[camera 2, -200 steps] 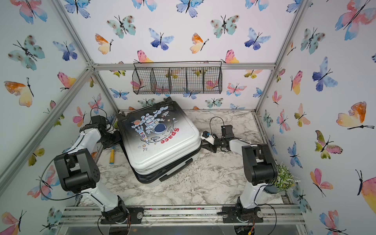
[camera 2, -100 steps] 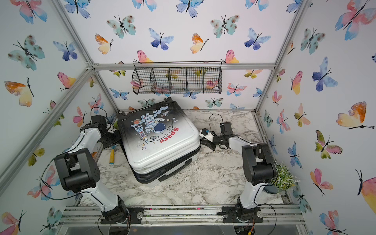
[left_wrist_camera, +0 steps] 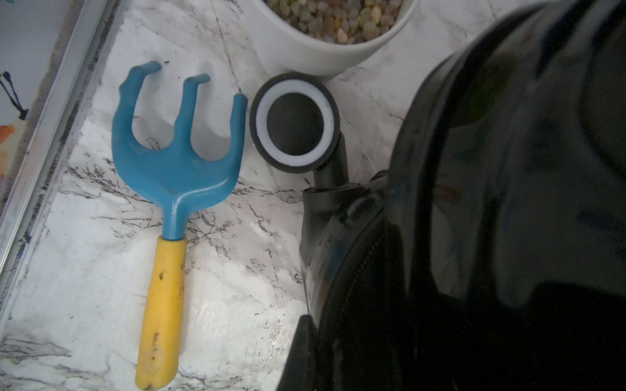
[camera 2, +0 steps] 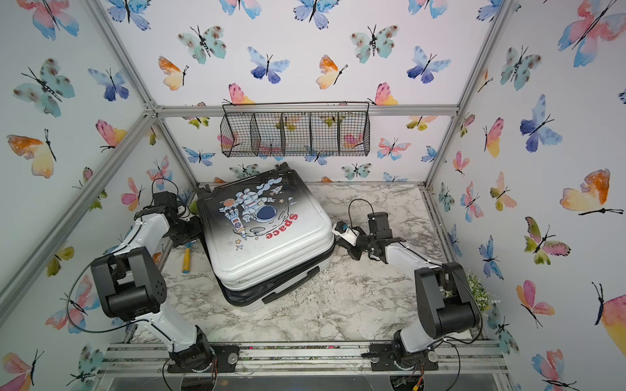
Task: Close the suitcase zippers
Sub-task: Zip the zipper on the suitcase.
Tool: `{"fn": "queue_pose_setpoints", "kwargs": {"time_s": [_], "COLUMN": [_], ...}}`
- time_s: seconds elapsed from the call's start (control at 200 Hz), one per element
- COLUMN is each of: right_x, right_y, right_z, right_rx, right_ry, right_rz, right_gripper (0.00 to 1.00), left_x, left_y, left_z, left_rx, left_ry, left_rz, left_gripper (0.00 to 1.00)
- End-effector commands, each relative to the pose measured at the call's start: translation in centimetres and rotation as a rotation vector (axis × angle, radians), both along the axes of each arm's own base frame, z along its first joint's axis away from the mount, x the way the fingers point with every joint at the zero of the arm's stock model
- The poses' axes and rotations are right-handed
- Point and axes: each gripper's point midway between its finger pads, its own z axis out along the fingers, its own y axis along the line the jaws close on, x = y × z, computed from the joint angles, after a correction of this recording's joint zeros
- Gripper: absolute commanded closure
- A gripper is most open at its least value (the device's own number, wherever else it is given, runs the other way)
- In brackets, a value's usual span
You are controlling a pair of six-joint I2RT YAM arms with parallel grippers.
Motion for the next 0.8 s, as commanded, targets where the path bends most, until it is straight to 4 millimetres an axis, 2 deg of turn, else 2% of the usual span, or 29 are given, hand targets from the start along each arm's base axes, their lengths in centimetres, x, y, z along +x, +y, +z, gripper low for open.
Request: {"fn": "queue_pose_setpoints", "kwargs": {"time_s": [0.0,0.07,0.255,0.471,0.636,0.796], "right_x": [-1.8,-2.8,-6.0,-9.7,-12.1,-14.2], "right_y": [-0.9,-1.5,-0.1,0.3,2.5,4.9], "right_z": [0.2,0.0,0.7,1.2,1.4,2.6], "right_rx": [-0.052,-0.069,-0.096,-0.125,-0.14,-0.113], "right_ry": [-0.007,-0.009,0.008,0.01,0.038,0.051], "right_rz": [-0.071,-0.096,-0.064,-0.02,0.009,0.052], "right_gripper": [0.96,0.97,0.97,0.97,0.97,0.97], "left_x": [0.3,0.2,0.4,0.0,-0.5,-0.3], "left_y": [0.4,0.8,1.7,3.1,2.4,2.2], "left_z": [0.8,0.6,0.2,-0.2,-1.2,-1.2], "left_rx": [0.017,0.014,-0.003,0.023,-0.005,0.013], "left_ry": [-0.04,-0.045,-0.049,-0.047,-0.036,-0.023], "left_rz": [0.098,0.159,0.31,0.437,0.471,0.461], "left_gripper": [1.0,1.0,1.0,1.0,1.0,1.0]}}
